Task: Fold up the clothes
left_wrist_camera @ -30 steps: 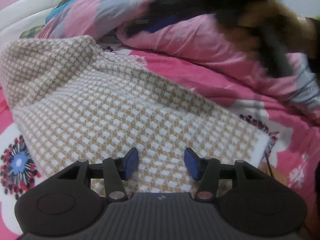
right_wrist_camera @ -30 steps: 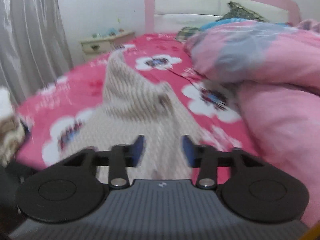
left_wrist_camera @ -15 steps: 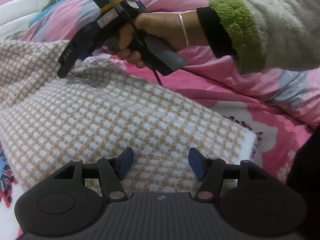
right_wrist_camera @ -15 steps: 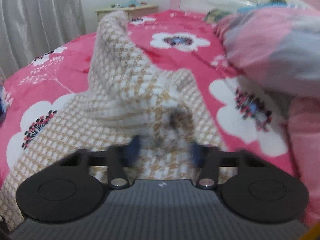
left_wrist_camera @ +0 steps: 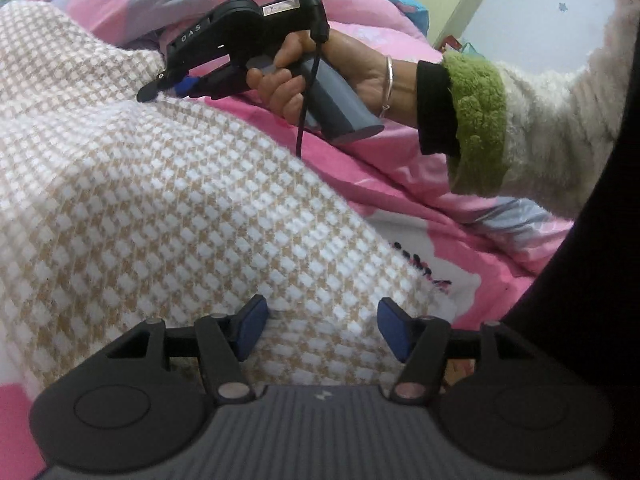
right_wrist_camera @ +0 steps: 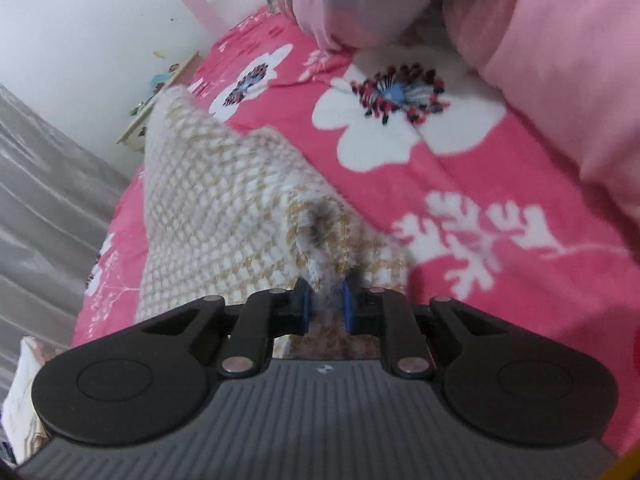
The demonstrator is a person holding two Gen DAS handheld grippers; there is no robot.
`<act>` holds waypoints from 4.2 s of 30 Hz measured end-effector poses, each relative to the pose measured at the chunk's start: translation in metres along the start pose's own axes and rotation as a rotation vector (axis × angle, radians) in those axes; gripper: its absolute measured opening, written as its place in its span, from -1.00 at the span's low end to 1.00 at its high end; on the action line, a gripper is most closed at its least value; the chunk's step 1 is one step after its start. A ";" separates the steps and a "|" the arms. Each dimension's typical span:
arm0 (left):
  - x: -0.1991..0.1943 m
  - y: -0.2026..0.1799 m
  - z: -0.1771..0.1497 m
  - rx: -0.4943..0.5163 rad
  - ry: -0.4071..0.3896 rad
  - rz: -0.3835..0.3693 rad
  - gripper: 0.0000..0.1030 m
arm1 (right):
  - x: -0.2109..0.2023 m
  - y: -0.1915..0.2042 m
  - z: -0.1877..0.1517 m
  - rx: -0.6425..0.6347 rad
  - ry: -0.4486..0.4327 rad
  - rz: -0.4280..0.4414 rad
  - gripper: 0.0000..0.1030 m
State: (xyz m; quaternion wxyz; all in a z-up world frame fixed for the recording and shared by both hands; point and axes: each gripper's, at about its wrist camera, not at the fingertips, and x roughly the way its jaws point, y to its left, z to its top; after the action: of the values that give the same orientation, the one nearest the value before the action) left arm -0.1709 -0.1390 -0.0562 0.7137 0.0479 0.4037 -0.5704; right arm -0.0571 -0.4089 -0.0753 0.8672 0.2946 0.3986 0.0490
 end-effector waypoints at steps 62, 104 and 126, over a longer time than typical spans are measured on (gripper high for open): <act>-0.008 0.086 0.016 -0.134 -0.204 0.272 0.43 | 0.126 0.122 0.054 -0.957 -0.072 -0.316 -1.00; -0.003 0.093 0.005 -0.128 -0.248 0.264 0.53 | 0.108 0.172 0.098 -0.689 -0.139 -0.110 -0.96; -0.028 0.072 0.026 -0.016 -0.249 0.319 0.39 | -0.070 0.120 -0.018 -0.865 0.057 -0.223 -0.94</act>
State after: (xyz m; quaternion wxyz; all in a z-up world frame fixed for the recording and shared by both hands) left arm -0.0970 -0.1067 -0.0495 0.8397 0.0347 0.3042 -0.4484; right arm -0.0997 -0.3236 0.0280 0.8993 -0.1413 0.3944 0.1255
